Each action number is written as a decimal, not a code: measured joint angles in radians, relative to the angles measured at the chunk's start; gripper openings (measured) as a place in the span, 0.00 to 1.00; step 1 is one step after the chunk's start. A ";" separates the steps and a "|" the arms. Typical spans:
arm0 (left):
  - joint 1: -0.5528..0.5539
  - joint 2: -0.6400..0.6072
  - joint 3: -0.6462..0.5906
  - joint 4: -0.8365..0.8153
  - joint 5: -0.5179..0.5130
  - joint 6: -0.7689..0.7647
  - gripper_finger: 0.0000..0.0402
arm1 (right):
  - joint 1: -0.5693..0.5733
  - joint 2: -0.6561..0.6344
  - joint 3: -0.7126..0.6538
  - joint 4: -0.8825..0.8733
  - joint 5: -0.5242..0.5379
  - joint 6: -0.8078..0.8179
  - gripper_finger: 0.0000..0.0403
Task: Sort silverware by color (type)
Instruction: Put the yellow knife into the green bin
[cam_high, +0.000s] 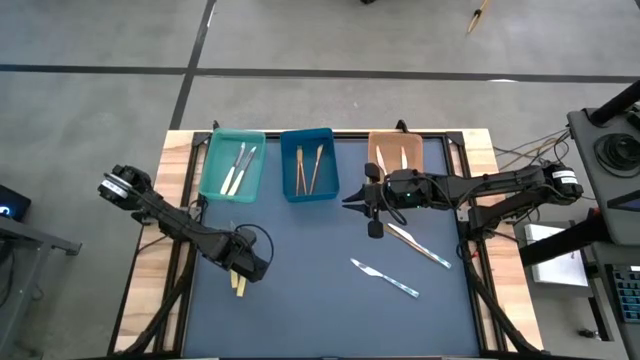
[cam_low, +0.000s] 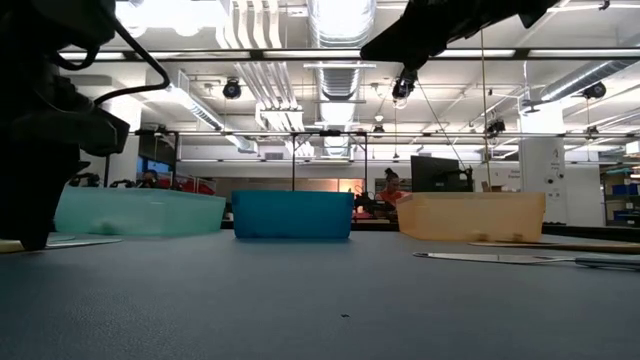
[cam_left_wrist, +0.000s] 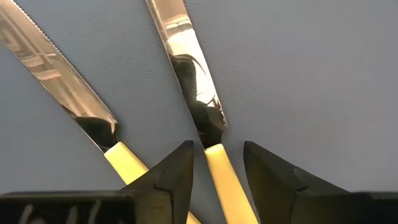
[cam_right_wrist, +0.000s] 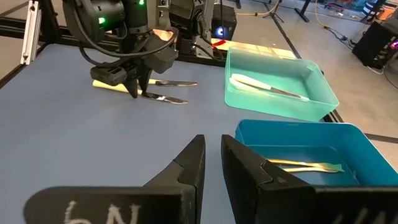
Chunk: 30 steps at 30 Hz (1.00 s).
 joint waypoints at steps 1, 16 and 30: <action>0.000 0.000 0.000 -0.001 -0.001 0.000 0.29 | 0.000 0.000 0.000 0.000 0.000 0.000 0.11; 0.000 0.002 -0.001 0.000 -0.003 -0.019 0.07 | 0.000 0.000 0.000 0.000 0.000 0.000 0.11; 0.000 0.000 0.031 0.005 0.005 0.017 0.02 | 0.000 0.000 0.000 0.000 0.000 0.000 0.11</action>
